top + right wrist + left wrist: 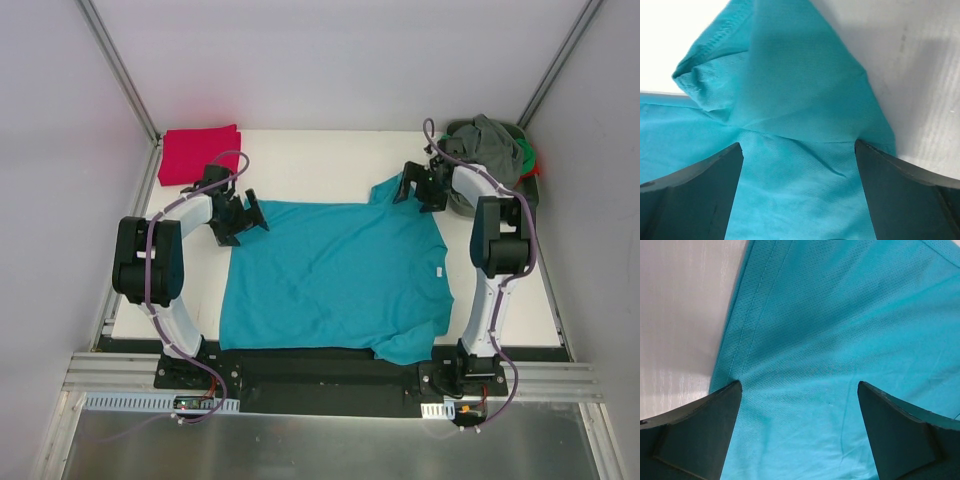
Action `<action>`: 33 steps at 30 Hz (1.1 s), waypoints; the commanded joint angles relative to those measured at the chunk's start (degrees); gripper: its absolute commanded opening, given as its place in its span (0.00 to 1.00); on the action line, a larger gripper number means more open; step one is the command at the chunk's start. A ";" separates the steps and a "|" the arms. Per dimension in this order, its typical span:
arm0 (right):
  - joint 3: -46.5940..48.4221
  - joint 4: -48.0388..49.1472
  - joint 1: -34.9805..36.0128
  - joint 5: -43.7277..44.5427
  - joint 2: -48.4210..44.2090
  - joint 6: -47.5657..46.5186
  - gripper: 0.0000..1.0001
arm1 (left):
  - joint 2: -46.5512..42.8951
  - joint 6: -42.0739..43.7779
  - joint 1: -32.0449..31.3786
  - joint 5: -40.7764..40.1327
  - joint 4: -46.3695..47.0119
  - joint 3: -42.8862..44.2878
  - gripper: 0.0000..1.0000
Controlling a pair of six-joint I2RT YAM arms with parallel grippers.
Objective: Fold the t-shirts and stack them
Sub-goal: Flatten out the tshirt
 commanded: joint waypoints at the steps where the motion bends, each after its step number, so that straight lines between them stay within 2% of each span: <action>1: 1.78 3.85 3.14 -0.92 -6.04 -2.35 0.96 | -0.06 1.26 0.29 0.18 -0.27 2.39 0.99; 3: 1.95 5.18 5.25 0.47 -6.83 -2.35 0.96 | -1.02 1.26 0.29 -0.70 -0.44 3.01 0.99; 6: 3.79 5.89 8.76 8.54 -6.66 -1.74 0.96 | -2.87 1.17 0.29 -1.31 -0.71 3.10 0.99; 10: 9.67 0.72 12.11 16.90 -2.02 -0.86 0.99 | -5.50 1.17 0.29 -2.72 -0.97 1.87 0.99; 15: 14.69 -2.72 15.36 21.74 3.00 1.17 0.87 | -7.09 1.26 0.29 -4.39 -1.06 0.20 0.99; 21: 23.21 -7.98 17.56 26.75 8.98 1.60 0.68 | -6.74 1.44 0.29 -4.04 -1.06 -0.15 0.99; 25: 24.45 -10.02 17.74 29.05 10.91 3.71 0.56 | -6.39 1.79 0.29 -4.22 -1.06 -0.33 0.99; 33: 29.19 -7.12 18.00 27.91 14.86 3.10 0.15 | -5.34 3.90 0.29 -1.67 -1.06 -0.15 0.99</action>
